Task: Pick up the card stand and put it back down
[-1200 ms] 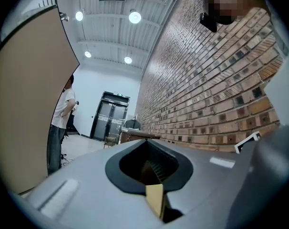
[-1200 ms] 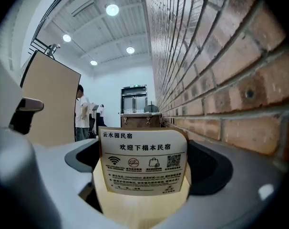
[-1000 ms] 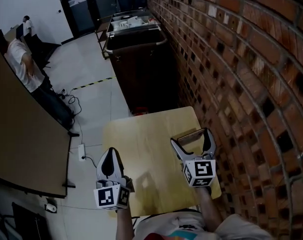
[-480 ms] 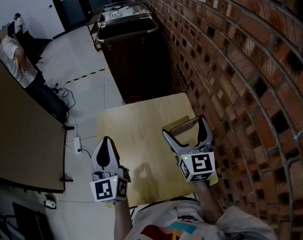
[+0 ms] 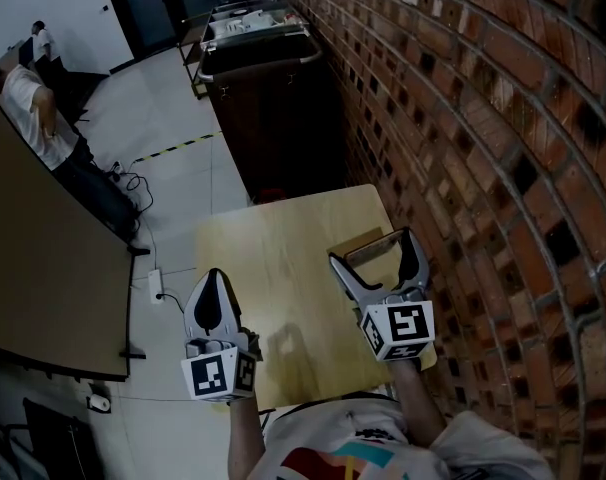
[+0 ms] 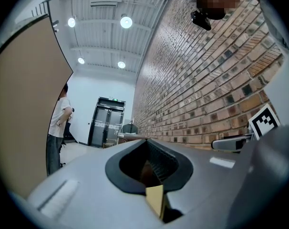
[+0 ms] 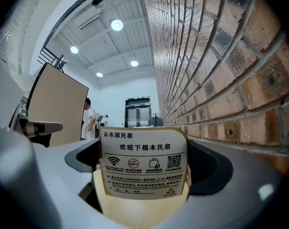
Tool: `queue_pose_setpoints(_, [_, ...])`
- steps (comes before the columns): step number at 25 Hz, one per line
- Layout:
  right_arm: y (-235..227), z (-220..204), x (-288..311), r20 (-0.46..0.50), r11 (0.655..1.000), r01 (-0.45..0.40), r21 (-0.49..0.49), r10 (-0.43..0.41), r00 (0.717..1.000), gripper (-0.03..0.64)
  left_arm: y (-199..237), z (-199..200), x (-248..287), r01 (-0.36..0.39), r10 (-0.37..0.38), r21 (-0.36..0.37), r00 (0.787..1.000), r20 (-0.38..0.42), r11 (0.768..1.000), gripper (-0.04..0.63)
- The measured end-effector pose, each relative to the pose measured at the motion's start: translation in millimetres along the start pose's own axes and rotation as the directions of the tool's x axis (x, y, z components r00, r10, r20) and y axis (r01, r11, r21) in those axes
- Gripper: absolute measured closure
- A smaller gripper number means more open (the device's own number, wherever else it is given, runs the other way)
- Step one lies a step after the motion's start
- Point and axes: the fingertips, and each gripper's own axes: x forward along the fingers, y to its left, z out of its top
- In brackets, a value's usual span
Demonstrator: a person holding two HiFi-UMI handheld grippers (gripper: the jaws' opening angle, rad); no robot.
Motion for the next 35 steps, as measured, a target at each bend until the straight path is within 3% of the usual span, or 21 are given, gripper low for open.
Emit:
queue_pose_setpoints(15, [2.2,-4.1,-6.8,-0.009,1.0,-0.007,0.004,0.007,1.0,0.058,-0.4,-2.4,-5.2,-0.001,0.001,0.003,1.0,-0.007,1.0,0.591])
queue_pose_setpoints(22, [-0.3,-1.1,-8.1,-0.003,1.0,-0.003,0.009,0.003,1.0,0.058,-4.6,-6.9,-6.9,0.013,-0.011,0.051,0.999,-0.038,0.999,0.591])
queue_pose_setpoints(26, [-0.1,-2.2,-8.4,-0.005,1.0,-0.004,0.007,0.005,1.0,0.058,-0.6,0.1,-6.5,-0.017,0.017,0.015,1.0,-0.005,1.0,0.591])
queue_pose_setpoints(35, [0.1,-0.5,-9.8,-0.004,1.0,-0.009,0.009,0.009,1.0,0.06,0.4,-2.4,-7.8,-0.026,0.026,-0.002,0.999,-0.019,1.0,0.591])
